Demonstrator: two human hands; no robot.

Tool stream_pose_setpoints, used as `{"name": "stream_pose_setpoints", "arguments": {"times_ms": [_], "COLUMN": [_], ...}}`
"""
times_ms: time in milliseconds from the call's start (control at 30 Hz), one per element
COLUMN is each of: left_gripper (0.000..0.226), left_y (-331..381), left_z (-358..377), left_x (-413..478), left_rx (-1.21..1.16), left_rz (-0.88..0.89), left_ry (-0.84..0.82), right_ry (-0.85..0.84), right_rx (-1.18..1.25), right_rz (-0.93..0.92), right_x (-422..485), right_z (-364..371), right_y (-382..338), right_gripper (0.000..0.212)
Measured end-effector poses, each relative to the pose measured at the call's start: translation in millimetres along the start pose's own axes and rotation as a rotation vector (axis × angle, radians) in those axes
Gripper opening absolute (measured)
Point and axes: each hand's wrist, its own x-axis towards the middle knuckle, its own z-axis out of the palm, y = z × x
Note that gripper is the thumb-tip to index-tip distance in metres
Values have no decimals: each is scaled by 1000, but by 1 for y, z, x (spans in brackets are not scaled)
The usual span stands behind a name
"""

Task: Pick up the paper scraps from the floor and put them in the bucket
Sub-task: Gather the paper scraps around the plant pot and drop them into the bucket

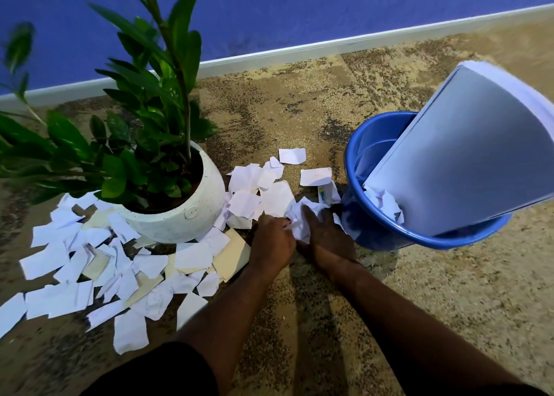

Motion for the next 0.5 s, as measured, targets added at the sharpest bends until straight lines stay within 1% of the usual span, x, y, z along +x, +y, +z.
{"name": "stream_pose_setpoints", "arguments": {"times_ms": [100, 167, 233, 267, 333, 433, 500], "left_gripper": [32, 32, 32, 35, 49, 65, 69], "left_y": [-2, -3, -4, -5, -6, -7, -7], "left_z": [2, 5, 6, 5, 5, 3, 4], "left_x": [2, 2, 1, 1, 4, 9, 11], "left_rx": [64, 64, 68, 58, 42, 24, 23], "left_rz": [-46, -41, -33, -51, -110, -186, -210], "left_ry": [-13, -21, -11, -5, -23, -64, -74], "right_ry": [-9, 22, 44, 37, 17, 67, 86], "right_rx": [-37, -36, -39, -46, -64, -72, -63], "right_rz": [-22, -42, -58, -60, -52, -39, -31], "right_x": [3, 4, 5, 6, 10, 16, 17], "right_z": [-3, -4, -5, -5, -6, -5, -5], "right_y": [-3, -5, -7, -8, -8, -5, -6], "right_gripper": [69, 60, 56, 55, 55, 45, 49]}}
